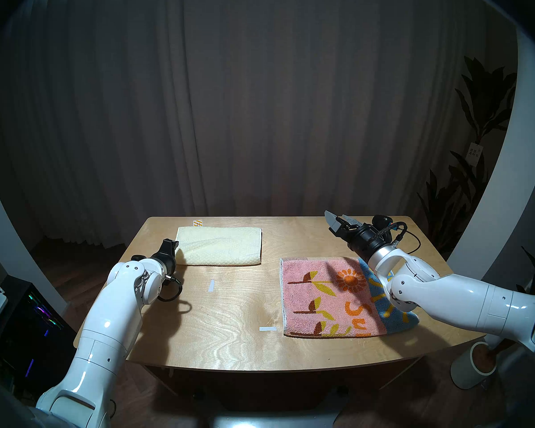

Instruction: Fold each towel twice and stack them on table

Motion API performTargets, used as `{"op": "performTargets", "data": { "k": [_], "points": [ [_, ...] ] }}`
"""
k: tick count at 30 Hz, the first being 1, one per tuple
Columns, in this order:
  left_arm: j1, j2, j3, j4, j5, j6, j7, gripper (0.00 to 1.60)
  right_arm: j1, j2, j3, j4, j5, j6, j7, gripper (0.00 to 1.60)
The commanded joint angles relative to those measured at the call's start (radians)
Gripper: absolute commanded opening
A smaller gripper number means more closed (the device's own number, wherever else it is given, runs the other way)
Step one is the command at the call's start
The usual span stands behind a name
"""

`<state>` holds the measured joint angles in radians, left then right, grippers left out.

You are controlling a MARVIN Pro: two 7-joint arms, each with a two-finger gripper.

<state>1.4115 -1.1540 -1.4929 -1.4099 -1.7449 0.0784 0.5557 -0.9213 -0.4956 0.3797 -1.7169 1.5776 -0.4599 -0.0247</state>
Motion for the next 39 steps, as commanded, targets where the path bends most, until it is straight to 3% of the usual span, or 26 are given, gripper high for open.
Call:
{"op": "performTargets", "data": {
  "k": [1, 6, 11, 16, 22, 26, 29, 30, 36, 39],
  "points": [
    [-0.069, -0.008, 0.019, 0.066, 0.011, 0.007, -0.001, 1.60, 0.020, 0.108, 0.022, -0.116, 0.026, 0.050, -0.069, 1.60],
    [-0.125, -0.019, 0.041, 0.139, 0.025, 0.015, -0.006, 1.60, 0.026, 0.180, 0.029, -0.214, 0.063, 0.112, -0.156, 1.60],
    [-0.175, -0.029, 0.061, 0.208, 0.038, 0.024, -0.016, 1.60, 0.031, 0.213, 0.051, -0.268, 0.095, 0.100, -0.185, 1.60],
    [-0.221, -0.041, 0.083, 0.282, 0.052, 0.035, -0.038, 1.60, 0.028, 0.269, 0.062, -0.350, 0.126, 0.097, -0.270, 1.60],
    [-0.268, -0.053, 0.105, 0.375, 0.067, 0.052, -0.064, 1.60, 0.034, 0.288, 0.068, -0.393, 0.165, 0.105, -0.367, 1.60],
    [-0.282, -0.054, 0.115, 0.408, 0.072, 0.065, -0.063, 1.60, 0.038, 0.291, 0.069, -0.399, 0.169, 0.109, -0.383, 1.60],
    [-0.273, -0.052, 0.120, 0.410, 0.078, 0.068, -0.059, 1.37, 0.042, 0.294, 0.070, -0.404, 0.171, 0.113, -0.397, 1.60],
    [-0.270, -0.052, 0.120, 0.411, 0.078, 0.068, -0.062, 1.18, 0.043, 0.295, 0.070, -0.406, 0.172, 0.115, -0.402, 1.60],
    [-0.241, -0.050, 0.109, 0.385, 0.066, 0.073, -0.048, 1.48, 0.052, 0.302, 0.073, -0.406, 0.180, 0.122, -0.412, 1.60],
    [-0.226, -0.047, 0.108, 0.373, 0.067, 0.071, -0.045, 1.37, 0.054, 0.302, 0.073, -0.406, 0.181, 0.126, -0.413, 1.60]
  ]
}}
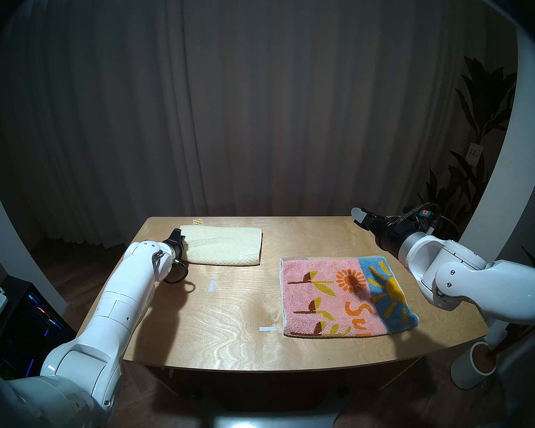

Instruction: Fold each towel twice and stack them on table

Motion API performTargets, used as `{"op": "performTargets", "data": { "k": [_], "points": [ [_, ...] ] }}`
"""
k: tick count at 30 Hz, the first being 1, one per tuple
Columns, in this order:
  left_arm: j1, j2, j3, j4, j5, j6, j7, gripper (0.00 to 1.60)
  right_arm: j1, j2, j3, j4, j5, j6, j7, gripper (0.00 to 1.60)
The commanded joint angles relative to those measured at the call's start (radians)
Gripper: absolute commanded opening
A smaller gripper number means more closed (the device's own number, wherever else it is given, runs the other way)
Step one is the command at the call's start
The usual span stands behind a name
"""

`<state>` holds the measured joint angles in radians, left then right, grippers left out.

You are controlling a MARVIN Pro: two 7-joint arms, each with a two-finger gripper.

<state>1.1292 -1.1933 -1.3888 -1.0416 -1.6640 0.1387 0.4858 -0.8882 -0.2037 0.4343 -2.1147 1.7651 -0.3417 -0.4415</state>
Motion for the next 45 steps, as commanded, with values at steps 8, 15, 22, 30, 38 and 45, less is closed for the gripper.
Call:
{"op": "performTargets", "data": {
  "k": [8, 15, 22, 30, 38, 45],
  "points": [
    [0.091, 0.003, -0.001, -0.042, -0.015, -0.006, 0.041, 0.75, 0.029, 0.012, 0.018, -0.009, -0.008, 0.027, 0.001, 1.60],
    [0.130, 0.016, -0.012, -0.101, -0.018, -0.024, 0.057, 0.14, 0.022, 0.009, 0.007, 0.009, -0.036, 0.029, 0.019, 1.60],
    [0.182, 0.036, -0.024, -0.171, -0.028, -0.038, 0.067, 0.00, 0.013, 0.005, -0.008, 0.031, -0.050, 0.024, 0.042, 1.60],
    [0.251, 0.069, -0.055, -0.243, -0.047, -0.046, 0.072, 0.00, 0.012, 0.008, -0.020, 0.020, -0.055, 0.015, 0.048, 1.60],
    [0.243, 0.094, -0.058, -0.224, -0.023, -0.060, 0.054, 0.00, 0.013, 0.008, -0.026, 0.009, -0.054, 0.009, 0.046, 1.60],
    [0.213, 0.105, -0.036, -0.197, 0.012, -0.049, 0.022, 0.00, 0.010, 0.015, -0.032, 0.004, -0.049, -0.005, 0.047, 1.60]
  ]
}}
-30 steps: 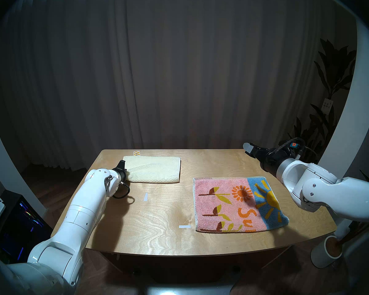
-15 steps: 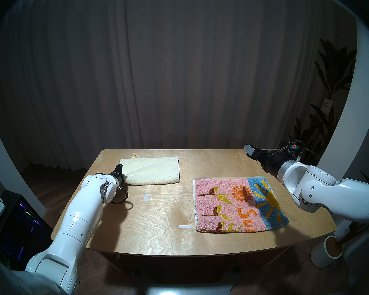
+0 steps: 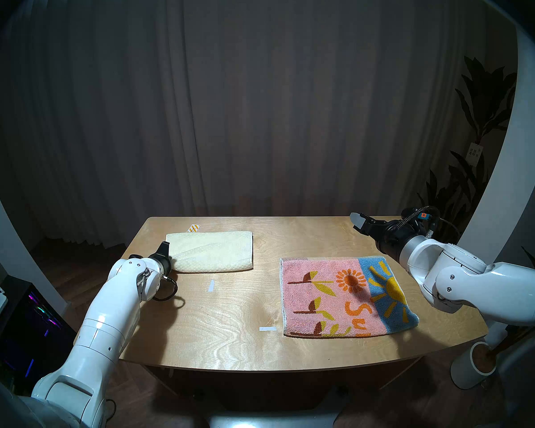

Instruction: Fold each towel twice and stack them on table

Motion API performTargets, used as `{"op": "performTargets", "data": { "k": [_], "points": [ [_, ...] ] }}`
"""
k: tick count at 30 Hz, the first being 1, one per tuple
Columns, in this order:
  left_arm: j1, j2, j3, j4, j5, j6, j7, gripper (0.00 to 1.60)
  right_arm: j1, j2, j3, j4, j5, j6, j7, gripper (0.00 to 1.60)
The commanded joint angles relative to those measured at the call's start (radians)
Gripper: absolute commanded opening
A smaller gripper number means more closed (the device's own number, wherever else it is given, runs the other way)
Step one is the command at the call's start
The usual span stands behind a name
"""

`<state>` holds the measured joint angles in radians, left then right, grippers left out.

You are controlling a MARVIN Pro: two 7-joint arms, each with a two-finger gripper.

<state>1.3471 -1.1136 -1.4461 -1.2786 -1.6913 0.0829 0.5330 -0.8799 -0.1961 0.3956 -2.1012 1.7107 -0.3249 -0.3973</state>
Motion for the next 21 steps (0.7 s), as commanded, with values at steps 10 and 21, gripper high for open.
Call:
{"op": "performTargets", "data": {
  "k": [10, 21],
  "points": [
    [0.000, 0.029, 0.091, -0.058, 0.149, -0.056, -0.039, 0.00, -0.007, 0.011, -0.002, 0.033, 0.008, -0.057, 0.112, 1.60],
    [0.009, 0.039, 0.128, -0.140, 0.245, -0.142, -0.015, 0.00, -0.009, 0.011, -0.012, 0.049, 0.013, -0.049, 0.151, 1.60]
  ]
}}
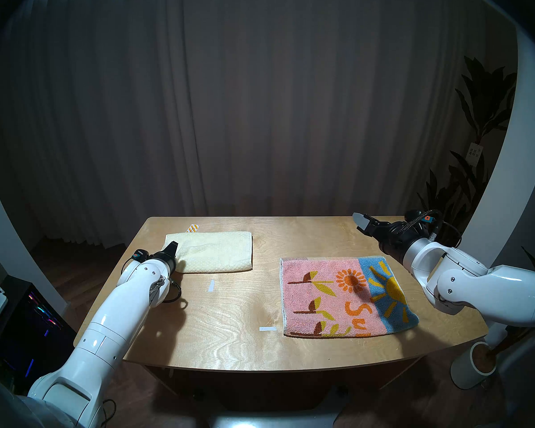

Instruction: Fold each towel twice and stack them on table

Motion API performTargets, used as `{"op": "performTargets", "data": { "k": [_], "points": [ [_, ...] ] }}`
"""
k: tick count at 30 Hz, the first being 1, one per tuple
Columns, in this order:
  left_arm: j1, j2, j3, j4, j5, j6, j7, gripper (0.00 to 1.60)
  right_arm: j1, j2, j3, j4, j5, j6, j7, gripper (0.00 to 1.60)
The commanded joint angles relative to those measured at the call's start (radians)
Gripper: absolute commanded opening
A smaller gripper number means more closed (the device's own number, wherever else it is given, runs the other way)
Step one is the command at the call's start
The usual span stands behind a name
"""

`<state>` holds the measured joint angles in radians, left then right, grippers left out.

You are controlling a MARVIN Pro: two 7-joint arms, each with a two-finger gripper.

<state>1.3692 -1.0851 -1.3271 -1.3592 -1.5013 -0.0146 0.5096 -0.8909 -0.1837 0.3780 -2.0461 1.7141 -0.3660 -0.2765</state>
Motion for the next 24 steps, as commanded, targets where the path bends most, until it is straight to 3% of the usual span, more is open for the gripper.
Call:
{"op": "performTargets", "data": {
  "k": [1, 6, 9, 13, 15, 17, 24],
  "points": [
    [-0.013, 0.011, 0.008, -0.065, 0.050, -0.042, 0.008, 0.00, 0.002, -0.001, 0.004, -0.006, 0.010, -0.008, 0.033, 1.60],
    [-0.016, 0.020, 0.039, -0.092, 0.098, -0.060, 0.014, 0.00, 0.003, 0.002, 0.001, -0.003, 0.016, -0.011, 0.041, 1.60],
    [-0.026, 0.031, 0.092, -0.099, 0.183, -0.086, 0.008, 0.00, 0.003, 0.006, -0.001, -0.001, 0.022, -0.014, 0.045, 1.60],
    [-0.043, 0.024, 0.134, -0.105, 0.236, -0.094, 0.007, 0.00, 0.001, 0.013, -0.004, 0.000, 0.028, -0.019, 0.052, 1.60],
    [-0.049, -0.001, 0.125, -0.101, 0.201, -0.089, 0.002, 0.00, 0.000, 0.020, -0.008, 0.000, 0.023, -0.021, 0.060, 1.60],
    [-0.064, 0.004, 0.156, -0.094, 0.250, -0.099, 0.001, 0.00, -0.003, 0.027, -0.010, -0.003, 0.034, -0.027, 0.064, 1.60],
    [-0.094, -0.014, 0.200, -0.096, 0.285, -0.100, 0.001, 0.00, -0.008, 0.046, -0.020, -0.003, 0.044, -0.040, 0.077, 1.60]
  ]
}}
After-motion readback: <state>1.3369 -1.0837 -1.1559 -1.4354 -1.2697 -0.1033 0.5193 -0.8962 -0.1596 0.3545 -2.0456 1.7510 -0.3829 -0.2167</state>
